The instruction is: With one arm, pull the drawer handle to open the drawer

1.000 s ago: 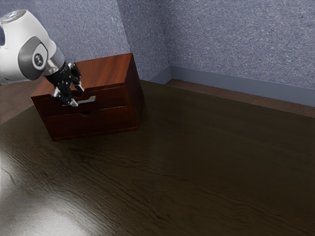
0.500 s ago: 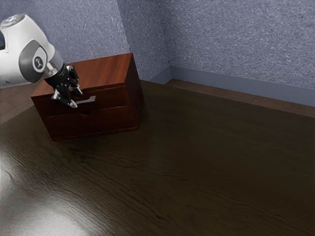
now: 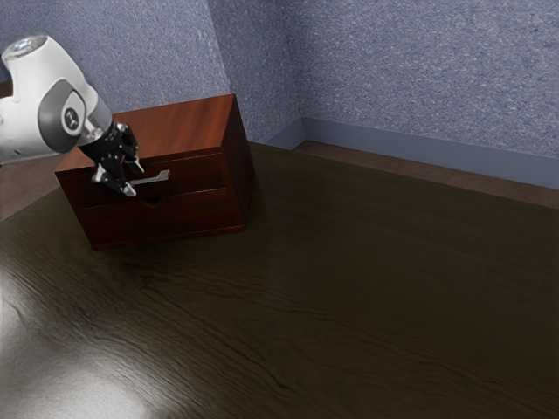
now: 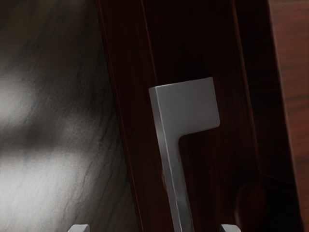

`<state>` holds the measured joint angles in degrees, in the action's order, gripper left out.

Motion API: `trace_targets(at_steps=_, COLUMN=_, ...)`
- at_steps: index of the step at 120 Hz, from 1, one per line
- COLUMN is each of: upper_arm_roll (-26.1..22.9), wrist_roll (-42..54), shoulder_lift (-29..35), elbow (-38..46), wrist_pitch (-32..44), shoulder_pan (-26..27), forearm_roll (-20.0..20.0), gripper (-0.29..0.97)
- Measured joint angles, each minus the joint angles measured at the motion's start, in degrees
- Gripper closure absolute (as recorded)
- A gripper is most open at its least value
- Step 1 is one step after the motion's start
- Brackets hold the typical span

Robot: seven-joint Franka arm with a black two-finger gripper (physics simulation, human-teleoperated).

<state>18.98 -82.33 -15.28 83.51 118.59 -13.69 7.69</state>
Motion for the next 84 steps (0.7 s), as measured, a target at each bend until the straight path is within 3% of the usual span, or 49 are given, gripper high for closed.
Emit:
trace_targets(at_steps=46, upper_arm_roll=-0.1, wrist_roll=-0.1, shoulder_lift=-0.8, elbow=0.1, wrist_pitch=0.9, shoulder_pan=0.0, forearm_roll=0.6, gripper=0.4)
trace_targets(at_steps=84, upper_arm_roll=-0.1, wrist_roll=0.0, shoulder_lift=-0.8, elbow=0.2, wrist_pitch=1.0, shoulder_pan=-0.7, forearm_roll=0.6, gripper=0.52)
